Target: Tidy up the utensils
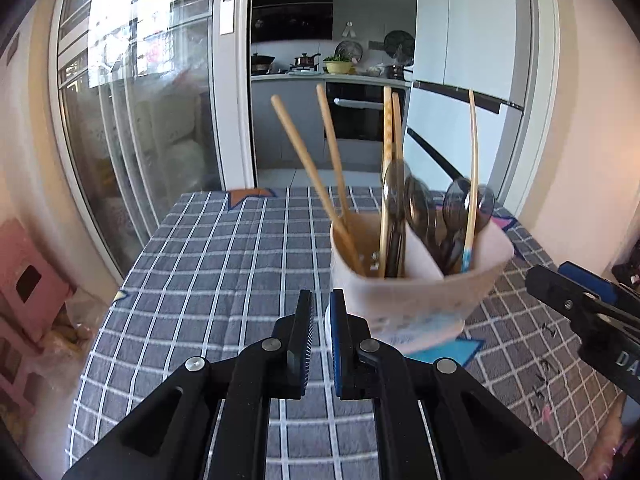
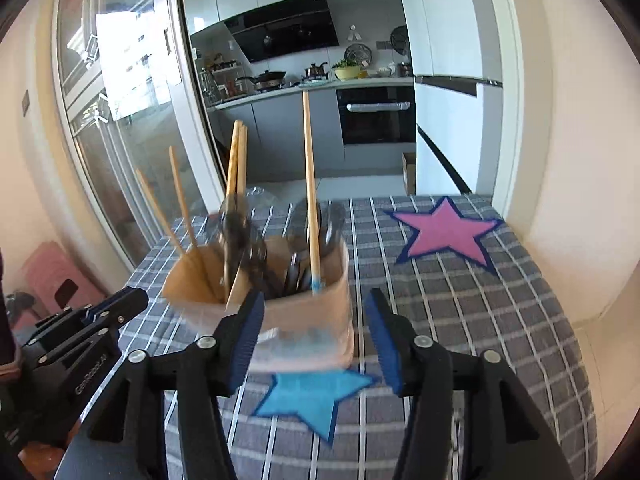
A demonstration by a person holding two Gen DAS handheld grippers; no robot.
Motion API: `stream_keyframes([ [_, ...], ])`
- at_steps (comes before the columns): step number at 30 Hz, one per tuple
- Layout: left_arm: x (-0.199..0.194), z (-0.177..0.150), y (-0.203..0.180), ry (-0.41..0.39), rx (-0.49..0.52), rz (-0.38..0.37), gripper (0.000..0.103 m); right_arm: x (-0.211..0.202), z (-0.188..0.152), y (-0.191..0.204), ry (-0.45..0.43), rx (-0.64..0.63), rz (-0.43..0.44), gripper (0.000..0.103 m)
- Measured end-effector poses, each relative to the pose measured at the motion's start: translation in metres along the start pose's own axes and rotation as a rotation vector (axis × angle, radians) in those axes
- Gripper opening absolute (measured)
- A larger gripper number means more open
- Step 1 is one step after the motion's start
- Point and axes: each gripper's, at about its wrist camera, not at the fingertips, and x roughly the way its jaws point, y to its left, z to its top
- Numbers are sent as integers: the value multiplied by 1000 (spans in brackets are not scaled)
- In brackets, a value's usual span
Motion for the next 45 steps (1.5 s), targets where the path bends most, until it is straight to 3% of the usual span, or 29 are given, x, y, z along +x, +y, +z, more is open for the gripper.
stream_keyframes([
  [2, -5, -12, 2, 10, 3, 5, 45, -6, -12, -1, 22, 4, -2, 64],
  [3, -8, -17, 3, 17, 2, 6, 74, -8, -18, -1, 33, 2, -5, 64],
  [4, -11, -25, 4, 26, -3, 8, 95, -11, -26, -1, 45, 1, -10, 64],
  [5, -16, -31, 6, 21, -14, 21, 103, -14, -33, -2, 54, 0, -13, 65],
  [7, -28, -42, 8, -7, -16, 30, 103, -17, -43, -4, 70, 1, -19, 67],
  [13, -38, -71, 8, 55, -5, 16, 103, -28, -74, -11, 110, 32, -40, 68],
  [17, -48, -87, 5, 76, 4, 8, 103, -31, -88, -12, 140, 28, -55, 77],
  [27, -59, -105, 4, 99, 1, 13, 103, -36, -113, -5, 198, 6, -76, 84],
  [33, -72, -109, 6, 39, 10, 31, 103, -45, -119, -1, 130, 3, -85, 88],
  [34, -74, -109, 6, 31, 12, 32, 103, -47, -119, 0, 113, 3, -93, 100],
  [35, -76, -109, 6, 23, 12, 30, 103, -49, -119, 1, 91, 1, -98, 103],
  [45, -89, -111, 3, -50, 26, 43, 103, -69, -119, 7, -47, -9, -175, 103],
])
